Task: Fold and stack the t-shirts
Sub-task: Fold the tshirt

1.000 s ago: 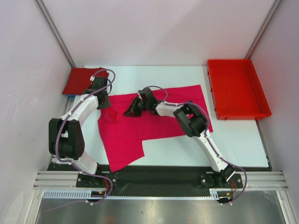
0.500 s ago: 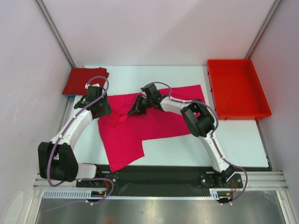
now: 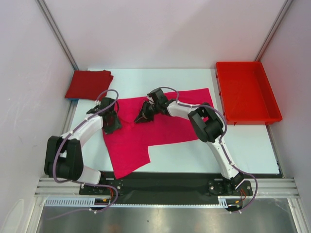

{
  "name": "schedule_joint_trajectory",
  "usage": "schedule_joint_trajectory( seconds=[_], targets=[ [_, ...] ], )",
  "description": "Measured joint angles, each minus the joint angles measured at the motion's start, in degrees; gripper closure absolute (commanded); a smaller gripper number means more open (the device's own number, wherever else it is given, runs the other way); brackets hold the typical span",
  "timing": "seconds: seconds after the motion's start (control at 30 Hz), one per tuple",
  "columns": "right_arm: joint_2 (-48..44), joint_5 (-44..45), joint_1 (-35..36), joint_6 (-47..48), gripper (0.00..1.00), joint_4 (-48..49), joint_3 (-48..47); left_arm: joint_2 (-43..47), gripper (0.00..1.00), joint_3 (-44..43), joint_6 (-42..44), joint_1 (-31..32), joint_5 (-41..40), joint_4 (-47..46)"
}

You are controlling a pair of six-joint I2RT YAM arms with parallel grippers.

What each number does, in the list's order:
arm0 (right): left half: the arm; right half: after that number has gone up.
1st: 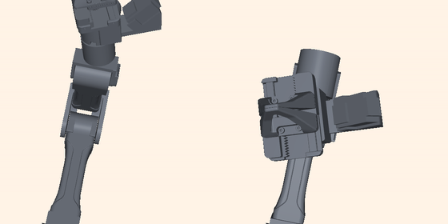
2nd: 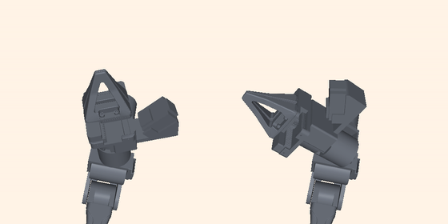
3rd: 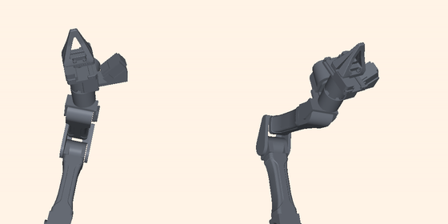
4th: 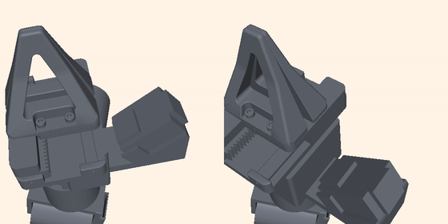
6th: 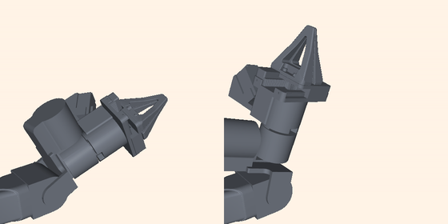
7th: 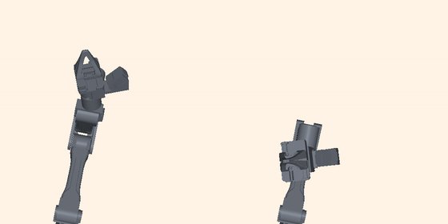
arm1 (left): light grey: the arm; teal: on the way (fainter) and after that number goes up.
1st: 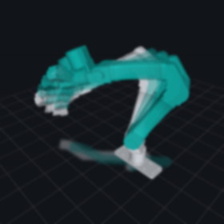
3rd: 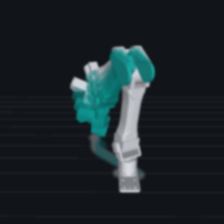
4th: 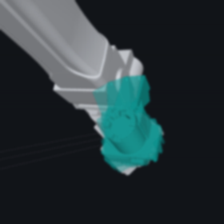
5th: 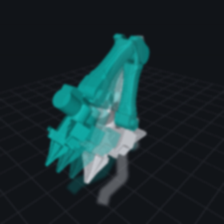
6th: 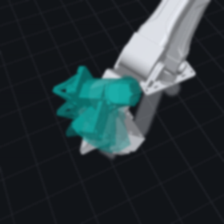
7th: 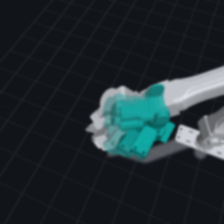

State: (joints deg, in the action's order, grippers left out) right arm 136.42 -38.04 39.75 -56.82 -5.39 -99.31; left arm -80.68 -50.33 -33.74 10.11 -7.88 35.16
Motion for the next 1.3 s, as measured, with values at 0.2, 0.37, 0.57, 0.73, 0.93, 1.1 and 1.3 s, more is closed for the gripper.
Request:
schedule_joint_trajectory(
  seconds=[0.2,0.37,0.57,0.73,0.93,1.1,1.3],
  targets=[
    [0.0,-0.3,-0.4,0.2,0.78,-0.1,0.1,-5.1,0.48,-1.3,-2.1,0.8,-2.7,0.2],
    [0.0,-0.5,-0.6,0.6,0.93,-0.1,0.1,-5.6,0.47,-2.6,-2.6,0.8,-5.8,0.3],
    [0.0,-0.5,-0.9,1.4,0.94,-0.5,0.1,-5.9,0.47,-2.7,-2.9,0.8,-7.0,0.0],
    [0.0,-0.9,-1.0,2.1,0.97,-1.0,0.1,-8.2,0.51,-3.7,-3.0,0.8,-7.0,-0.2],
    [0.0,-1.1,-1.3,4.1,0.98,-3.4,0.1,-10.0,0.79,-4.7,-3.8,0.8,-8.5,0.2],
    [0.0,-1.0,-2.2,7.7,0.98,-7.6,0.1,-8.5,0.89,-3.8,-4.0,0.8,-10.4,1.3],
    [0.0,-1.0,-3.4,11.9,0.98,-12.1,0.1,-4.4,0.94,-1.0,-5.4,0.8,-11.6,2.7]
  ],
)
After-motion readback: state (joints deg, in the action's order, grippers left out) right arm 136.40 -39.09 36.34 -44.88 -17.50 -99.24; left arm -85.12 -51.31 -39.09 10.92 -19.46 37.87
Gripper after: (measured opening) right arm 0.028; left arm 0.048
